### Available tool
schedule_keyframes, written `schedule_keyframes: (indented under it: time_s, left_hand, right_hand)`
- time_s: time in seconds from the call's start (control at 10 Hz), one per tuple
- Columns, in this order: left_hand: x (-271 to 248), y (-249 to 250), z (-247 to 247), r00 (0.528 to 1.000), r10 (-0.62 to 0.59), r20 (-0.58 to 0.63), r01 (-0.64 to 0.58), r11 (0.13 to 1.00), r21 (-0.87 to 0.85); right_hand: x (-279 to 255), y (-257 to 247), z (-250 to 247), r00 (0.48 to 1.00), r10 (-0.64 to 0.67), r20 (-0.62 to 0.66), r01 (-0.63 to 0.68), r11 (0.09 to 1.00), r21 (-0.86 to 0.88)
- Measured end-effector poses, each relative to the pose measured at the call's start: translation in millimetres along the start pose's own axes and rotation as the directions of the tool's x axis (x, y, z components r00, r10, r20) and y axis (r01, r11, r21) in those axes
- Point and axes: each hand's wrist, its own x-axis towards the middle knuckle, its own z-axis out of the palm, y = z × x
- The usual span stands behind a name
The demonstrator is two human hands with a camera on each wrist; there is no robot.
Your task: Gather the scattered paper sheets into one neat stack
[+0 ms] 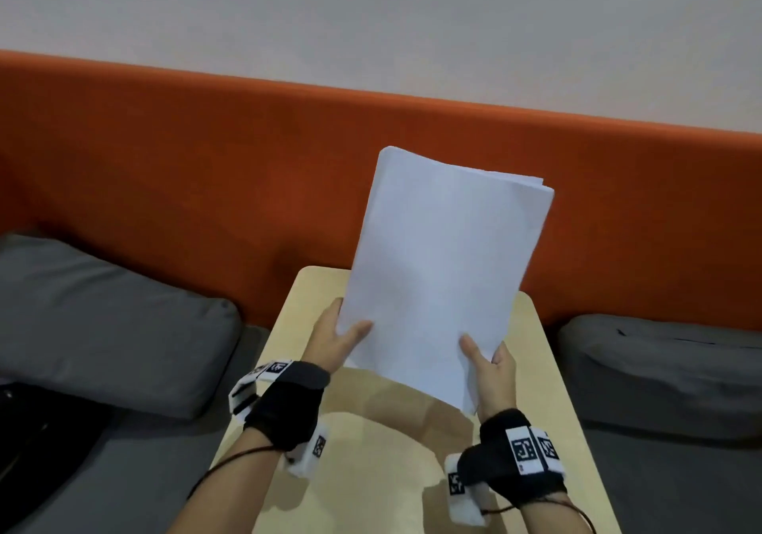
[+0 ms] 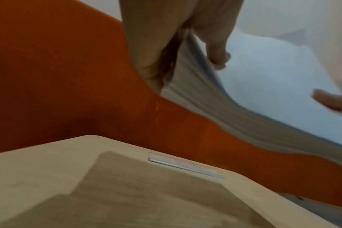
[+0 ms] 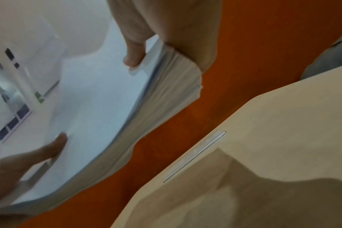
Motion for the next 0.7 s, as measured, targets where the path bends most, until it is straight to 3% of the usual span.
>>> schedule_keyframes:
  time_s: [0.1, 0.2, 0.3, 0.4, 0.5, 0.6, 0.7]
  left_hand:
    - [12, -22, -6, 0.99, -0.036, -0.137, 0.049, 0.995, 0.09]
    - [24, -45, -11, 0.97, -0.196, -0.146, 0.229, 0.937, 0.265]
    - [27, -87, -11, 0.913, -0.397, -0.097, 0.397, 0.805, 0.44]
    - [29, -96, -9, 0.884, -0.455, -0.111, 0.451, 0.762, 0.465]
    - [33, -99, -6, 0.886, -0.447, -0.125, 0.448, 0.751, 0.486]
    - [29, -89, -6, 0.87, -0.479, -0.114, 0.466, 0.726, 0.505]
    - [30, -81, -9, 0.857, -0.499, -0.13, 0.48, 0.681, 0.553]
  right_hand:
    - [27, 12, 20, 0.996, 0.082, 0.036, -0.079, 0.995, -0.06]
    - [56, 39, 37, 0.967, 0.245, 0.067, -0.211, 0.921, -0.328]
    - [69, 70, 37, 0.906, 0.42, 0.059, -0.247, 0.635, -0.732]
    - [71, 79, 37, 0.915, 0.397, 0.074, -0.182, 0.57, -0.801]
    - [73, 77, 37, 0.933, 0.352, 0.074, -0.147, 0.561, -0.815]
    - [71, 74, 37, 0.922, 0.377, 0.089, -0.126, 0.509, -0.851]
    - [76, 63, 40, 0.928, 0.368, 0.052, -0.108, 0.401, -0.91]
